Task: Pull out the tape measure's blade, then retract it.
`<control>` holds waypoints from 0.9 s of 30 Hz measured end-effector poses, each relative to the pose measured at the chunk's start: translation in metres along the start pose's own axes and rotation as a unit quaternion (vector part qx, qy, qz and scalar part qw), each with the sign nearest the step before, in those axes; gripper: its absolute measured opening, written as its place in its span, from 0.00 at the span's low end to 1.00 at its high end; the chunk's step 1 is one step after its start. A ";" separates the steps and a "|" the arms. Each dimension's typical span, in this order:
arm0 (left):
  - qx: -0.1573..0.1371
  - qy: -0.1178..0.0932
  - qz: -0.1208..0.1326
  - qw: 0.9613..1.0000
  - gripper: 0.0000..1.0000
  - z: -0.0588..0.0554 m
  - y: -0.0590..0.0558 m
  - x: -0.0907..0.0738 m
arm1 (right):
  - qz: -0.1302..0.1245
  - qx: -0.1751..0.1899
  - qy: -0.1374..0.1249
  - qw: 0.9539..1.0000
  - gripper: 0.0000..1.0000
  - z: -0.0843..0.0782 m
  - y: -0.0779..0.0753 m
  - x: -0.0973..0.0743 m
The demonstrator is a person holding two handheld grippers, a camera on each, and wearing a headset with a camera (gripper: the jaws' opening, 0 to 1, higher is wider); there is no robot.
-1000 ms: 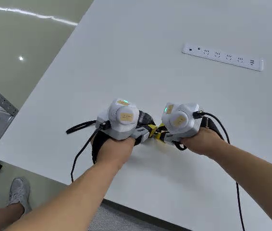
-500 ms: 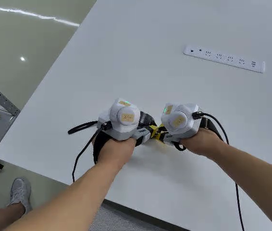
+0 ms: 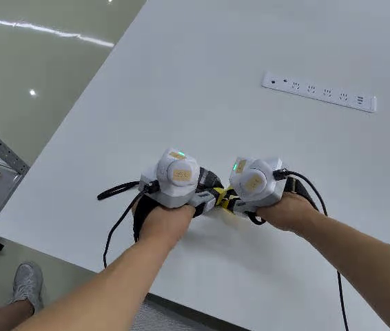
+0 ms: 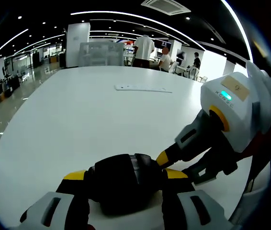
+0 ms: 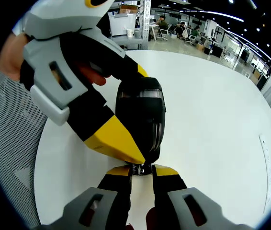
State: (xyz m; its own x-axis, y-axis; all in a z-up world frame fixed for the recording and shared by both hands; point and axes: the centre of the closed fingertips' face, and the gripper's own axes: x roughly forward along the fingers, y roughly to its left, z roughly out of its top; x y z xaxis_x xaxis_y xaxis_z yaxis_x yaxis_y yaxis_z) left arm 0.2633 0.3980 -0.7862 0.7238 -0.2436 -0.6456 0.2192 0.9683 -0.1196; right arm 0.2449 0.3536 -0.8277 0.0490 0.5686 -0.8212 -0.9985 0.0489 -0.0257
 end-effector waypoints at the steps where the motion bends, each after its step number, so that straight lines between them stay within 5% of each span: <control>1: 0.003 -0.002 0.000 1.000 0.58 0.000 0.000 0.000 | -0.001 0.009 -0.001 1.000 0.14 0.000 0.000 0.000; 12: 0.017 -0.020 -0.007 1.000 0.62 0.003 0.000 -0.013 | -0.006 0.062 -0.022 0.998 0.22 -0.001 0.003 -0.011; 27: 0.024 -0.022 -0.023 0.999 0.71 -0.005 0.004 -0.041 | -0.036 0.124 -0.065 0.989 0.37 0.004 0.011 -0.054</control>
State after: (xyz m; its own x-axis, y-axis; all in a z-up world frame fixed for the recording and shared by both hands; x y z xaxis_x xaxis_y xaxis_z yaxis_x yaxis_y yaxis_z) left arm 0.2318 0.4122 -0.7640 0.7401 -0.2901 -0.6067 0.2830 0.9527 -0.1104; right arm 0.2311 0.3268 -0.7808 0.1383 0.6571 -0.7410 -0.9561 0.2839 0.0733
